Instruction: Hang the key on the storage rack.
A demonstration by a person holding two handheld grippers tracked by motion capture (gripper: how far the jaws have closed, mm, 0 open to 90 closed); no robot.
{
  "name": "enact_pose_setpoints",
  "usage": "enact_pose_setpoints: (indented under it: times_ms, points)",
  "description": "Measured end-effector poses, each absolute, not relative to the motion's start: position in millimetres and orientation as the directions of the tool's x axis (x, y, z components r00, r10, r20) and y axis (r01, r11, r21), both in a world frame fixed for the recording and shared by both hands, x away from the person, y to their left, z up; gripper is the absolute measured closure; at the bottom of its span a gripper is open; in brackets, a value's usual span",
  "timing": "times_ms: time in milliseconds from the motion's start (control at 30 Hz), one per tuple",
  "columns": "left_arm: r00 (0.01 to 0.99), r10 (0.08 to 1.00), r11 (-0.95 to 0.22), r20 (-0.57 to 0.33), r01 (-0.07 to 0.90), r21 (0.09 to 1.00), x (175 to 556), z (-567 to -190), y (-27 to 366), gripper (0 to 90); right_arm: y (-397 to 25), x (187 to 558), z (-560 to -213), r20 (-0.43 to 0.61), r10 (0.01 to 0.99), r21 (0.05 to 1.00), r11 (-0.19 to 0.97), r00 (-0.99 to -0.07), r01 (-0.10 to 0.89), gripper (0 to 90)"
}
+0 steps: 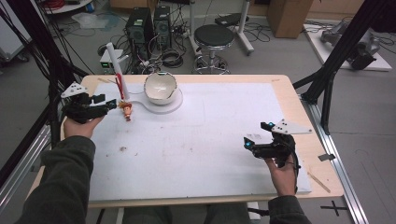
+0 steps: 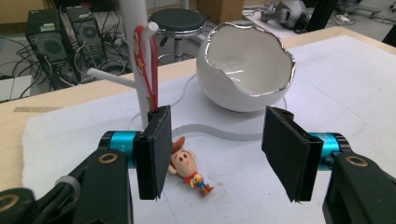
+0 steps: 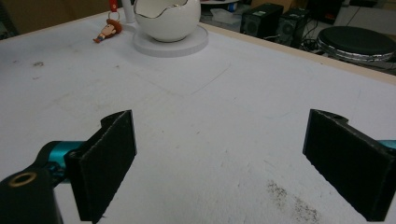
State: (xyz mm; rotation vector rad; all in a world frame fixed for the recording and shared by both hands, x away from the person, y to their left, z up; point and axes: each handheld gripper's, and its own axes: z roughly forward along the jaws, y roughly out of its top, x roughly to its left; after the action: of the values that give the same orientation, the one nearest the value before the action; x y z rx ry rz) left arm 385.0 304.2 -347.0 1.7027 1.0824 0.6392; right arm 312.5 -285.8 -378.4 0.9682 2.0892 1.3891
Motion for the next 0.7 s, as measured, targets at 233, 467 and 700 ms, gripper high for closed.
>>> enact_pose_setpoints:
  times_ms: [233,467,700]
  points:
    - [0.474,0.878,-0.139,-0.061,0.374,0.917,369.1,-353.6,300.4,42.1,-288.0,313.4,-378.2,0.017,0.757,0.919,0.246,-0.653,0.309,8.8]
    - [0.479,0.876,-0.139,-0.055,0.361,0.922,356.9,-356.9,298.9,41.4,-288.4,314.9,-379.8,0.007,0.753,0.916,0.259,-0.658,0.307,8.8]
    - [0.488,0.872,-0.141,-0.048,0.343,0.929,345.4,-359.0,297.0,40.8,-290.1,313.1,-381.2,0.013,0.757,0.915,0.254,-0.653,0.313,8.8]
